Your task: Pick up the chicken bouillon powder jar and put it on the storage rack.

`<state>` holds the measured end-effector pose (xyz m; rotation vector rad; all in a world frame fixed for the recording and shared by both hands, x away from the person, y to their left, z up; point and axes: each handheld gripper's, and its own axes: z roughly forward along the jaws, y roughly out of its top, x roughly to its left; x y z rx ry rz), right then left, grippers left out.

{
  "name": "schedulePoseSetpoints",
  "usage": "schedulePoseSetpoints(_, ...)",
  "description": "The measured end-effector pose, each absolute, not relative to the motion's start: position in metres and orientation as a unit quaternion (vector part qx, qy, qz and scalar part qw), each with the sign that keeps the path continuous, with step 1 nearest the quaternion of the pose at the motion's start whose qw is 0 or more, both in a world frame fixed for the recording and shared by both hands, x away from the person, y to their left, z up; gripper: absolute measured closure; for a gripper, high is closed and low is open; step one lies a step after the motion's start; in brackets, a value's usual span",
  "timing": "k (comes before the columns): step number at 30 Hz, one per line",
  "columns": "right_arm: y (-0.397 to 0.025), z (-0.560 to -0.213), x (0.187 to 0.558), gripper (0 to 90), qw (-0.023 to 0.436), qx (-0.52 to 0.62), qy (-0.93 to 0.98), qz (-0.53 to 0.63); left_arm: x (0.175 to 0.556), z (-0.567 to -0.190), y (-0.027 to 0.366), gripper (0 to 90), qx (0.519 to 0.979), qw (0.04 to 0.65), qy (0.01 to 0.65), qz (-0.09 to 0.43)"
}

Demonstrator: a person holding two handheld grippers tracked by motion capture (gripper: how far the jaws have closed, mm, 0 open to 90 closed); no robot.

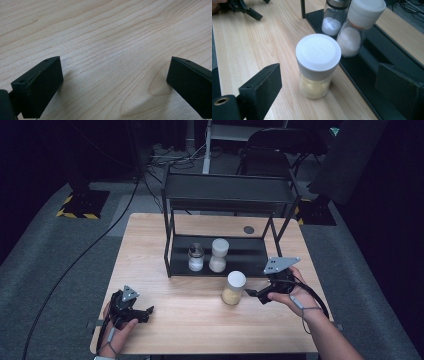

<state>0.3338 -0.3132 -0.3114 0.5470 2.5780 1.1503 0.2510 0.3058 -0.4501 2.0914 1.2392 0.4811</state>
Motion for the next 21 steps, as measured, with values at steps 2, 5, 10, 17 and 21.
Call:
schedulePoseSetpoints(2, -0.314, -0.315, 0.333, 6.8, 0.133, 0.19, 0.889, 0.395, 0.251, -0.45, 0.306, 0.6, 0.798, 0.326, 0.473, 0.183)
schedulePoseSetpoints(5, -0.315, -0.32, 0.331, 6.8, 0.132, 0.193, 0.889, 0.394, 0.251, -0.45, 0.306, 0.5, 0.798, 0.326, 0.472, 0.184)
schedulePoseSetpoints(10, -0.317, -0.327, 0.329, 6.4, 0.132, 0.199, 0.888, 0.393, 0.251, -0.45, 0.306, 0.5, 0.798, 0.326, 0.472, 0.184)
schedulePoseSetpoints(17, -0.322, -0.341, 0.326, 4.9, 0.135, 0.206, 0.885, 0.396, 0.251, -0.45, 0.306, 0.5, 0.798, 0.326, 0.473, 0.184)
schedulePoseSetpoints(21, -0.324, -0.346, 0.325, 4.6, 0.136, 0.209, 0.882, 0.399, 0.251, -0.45, 0.306, 0.5, 0.798, 0.326, 0.473, 0.184)
